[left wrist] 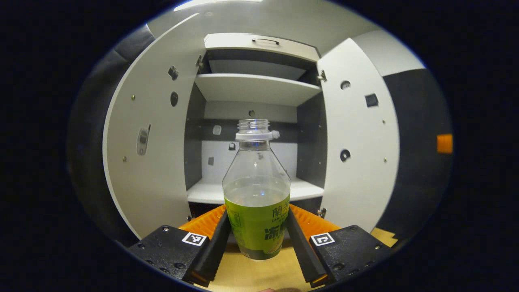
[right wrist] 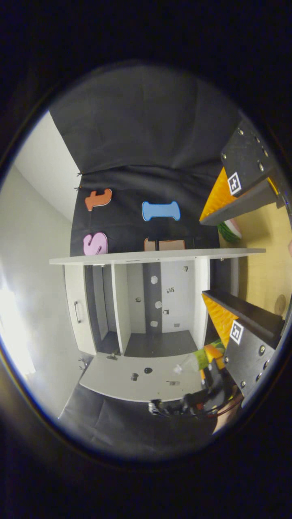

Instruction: Grasp the bottle in the cabinet with the left hand and place it on the coaster, then close the right door with the right hand and the left door with the left hand.

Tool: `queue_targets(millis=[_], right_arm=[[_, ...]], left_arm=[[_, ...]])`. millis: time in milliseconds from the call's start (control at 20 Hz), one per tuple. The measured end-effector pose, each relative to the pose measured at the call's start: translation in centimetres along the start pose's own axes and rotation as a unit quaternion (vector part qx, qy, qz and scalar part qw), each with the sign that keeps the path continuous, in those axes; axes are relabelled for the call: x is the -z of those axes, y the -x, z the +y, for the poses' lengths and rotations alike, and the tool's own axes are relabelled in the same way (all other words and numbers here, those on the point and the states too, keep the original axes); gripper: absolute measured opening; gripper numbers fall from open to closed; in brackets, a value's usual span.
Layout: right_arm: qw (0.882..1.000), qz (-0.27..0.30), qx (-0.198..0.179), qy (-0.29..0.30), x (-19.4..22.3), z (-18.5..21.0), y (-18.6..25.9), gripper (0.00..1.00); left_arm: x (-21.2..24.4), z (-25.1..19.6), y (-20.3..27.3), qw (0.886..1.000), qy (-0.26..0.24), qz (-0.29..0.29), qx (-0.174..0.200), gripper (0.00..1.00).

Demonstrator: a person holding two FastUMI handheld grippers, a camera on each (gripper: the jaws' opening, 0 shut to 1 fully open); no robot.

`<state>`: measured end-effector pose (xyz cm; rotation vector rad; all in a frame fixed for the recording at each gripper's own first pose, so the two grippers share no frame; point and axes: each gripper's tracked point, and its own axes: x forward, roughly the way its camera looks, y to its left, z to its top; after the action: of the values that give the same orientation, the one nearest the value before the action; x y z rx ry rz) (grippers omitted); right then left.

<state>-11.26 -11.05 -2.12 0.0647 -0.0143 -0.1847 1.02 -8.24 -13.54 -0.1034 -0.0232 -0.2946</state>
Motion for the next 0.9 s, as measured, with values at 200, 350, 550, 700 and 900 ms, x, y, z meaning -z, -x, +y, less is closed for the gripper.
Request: queue_targets(millis=[200,350,550,700,900], right_arm=[[0.999,0.008,0.021,-0.025,-0.2,-0.5,-0.2,0.96],[0.998,0.025,0.036,-0.044,-0.1,-0.8,-0.1,0.94],[0.997,0.035,0.053,-0.047,-0.1,-1.0,0.0,0.96],[0.996,0.044,0.065,-0.046,-0.3,-0.7,0.2,0.96],[0.994,0.061,0.081,-0.044,0.4,-0.3,0.2,0.96]], left_arm=[[5.9,-3.1,2.7,0.998,-0.039,0.006,0.056,0.78],[10.6,-5.4,4.2,0.995,-0.031,0.030,0.090,0.77],[15.8,-7.2,5.3,0.991,-0.034,0.054,0.120,0.78],[19.5,-8.2,5.9,0.986,-0.033,0.079,0.141,0.80],[22.7,-9.1,6.2,0.981,-0.045,0.090,0.164,0.80]])
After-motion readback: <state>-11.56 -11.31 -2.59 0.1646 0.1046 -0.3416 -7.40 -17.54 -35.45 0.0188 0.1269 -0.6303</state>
